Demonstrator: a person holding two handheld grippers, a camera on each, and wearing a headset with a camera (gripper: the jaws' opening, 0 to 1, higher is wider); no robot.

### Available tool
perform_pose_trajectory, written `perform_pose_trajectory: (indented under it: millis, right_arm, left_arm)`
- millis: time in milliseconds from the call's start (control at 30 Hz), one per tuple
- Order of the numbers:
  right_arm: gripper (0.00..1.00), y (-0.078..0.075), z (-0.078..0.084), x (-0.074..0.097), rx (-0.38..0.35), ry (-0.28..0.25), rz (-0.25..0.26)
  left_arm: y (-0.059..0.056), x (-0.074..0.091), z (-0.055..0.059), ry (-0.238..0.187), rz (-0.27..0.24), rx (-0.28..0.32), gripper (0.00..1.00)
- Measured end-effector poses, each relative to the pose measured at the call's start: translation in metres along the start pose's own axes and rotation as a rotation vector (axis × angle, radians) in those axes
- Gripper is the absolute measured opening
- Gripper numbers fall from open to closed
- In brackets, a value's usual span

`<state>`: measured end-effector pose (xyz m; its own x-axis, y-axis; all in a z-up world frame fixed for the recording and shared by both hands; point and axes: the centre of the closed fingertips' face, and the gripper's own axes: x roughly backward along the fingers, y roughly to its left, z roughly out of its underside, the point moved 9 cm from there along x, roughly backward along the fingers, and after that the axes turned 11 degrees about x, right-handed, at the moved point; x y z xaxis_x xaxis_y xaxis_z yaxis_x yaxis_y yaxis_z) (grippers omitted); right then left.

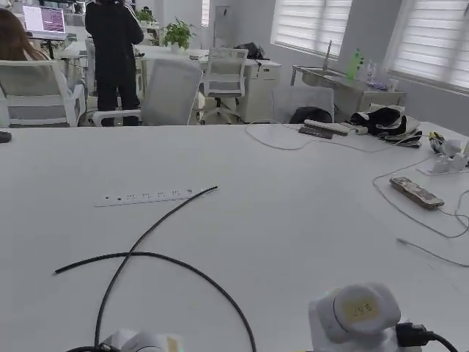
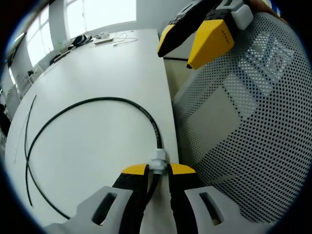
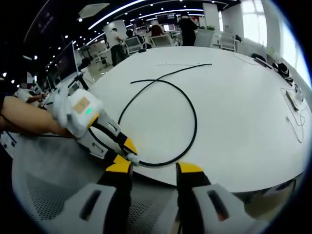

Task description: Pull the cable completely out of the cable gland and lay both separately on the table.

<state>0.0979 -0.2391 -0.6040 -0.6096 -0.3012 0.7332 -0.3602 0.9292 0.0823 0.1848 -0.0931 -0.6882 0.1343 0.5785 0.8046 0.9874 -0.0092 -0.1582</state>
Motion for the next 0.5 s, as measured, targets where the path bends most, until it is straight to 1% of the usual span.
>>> perform_pose_trajectory:
  millis: [100,133,167,200,333,400,433,467,500]
  right_arm:
    - [0.36,0.001,0.0,-0.001,0.009,0.009,-0.007]
    - [0.36,0.001,0.0,-0.001,0.014,0.013,-0.01]
    - [0.36,0.001,-0.001,-0.001,0.015,0.014,-0.011]
    - [0.36,0.001,0.0,-0.001,0.018,0.017,-0.014]
    - [0.35,0.002,0.0,-0.002,0.023,0.023,-0.026]
    - [0.35,0.002,0.0,-0.002,0.028,0.027,-0.034]
    - [0.35,0.003,0.0,-0.002,0.029,0.028,-0.036]
    - [0.35,0.003,0.0,-0.002,0.031,0.033,-0.038]
    - [0.35,0.003,0.001,-0.003,0.042,0.049,-0.042]
  left_arm:
    - [0.001,0.006,-0.003,-0.004,0.003,0.0,0.17]
    - [0.001,0.012,-0.006,-0.019,0.004,0.022,0.17]
    - [0.001,0.014,-0.008,-0.026,0.005,0.027,0.17]
    - [0.001,0.019,-0.01,-0.042,0.009,0.04,0.17]
    - [0.0,0.036,-0.016,-0.073,0.005,0.067,0.17]
    - [-0.002,0.046,-0.02,-0.091,0.001,0.066,0.17]
    - [-0.003,0.051,-0.022,-0.102,-0.008,0.048,0.17]
    - [-0.004,0.055,-0.023,-0.11,-0.015,0.044,0.17]
    - [-0.006,0.061,-0.025,-0.123,-0.017,0.05,0.17]
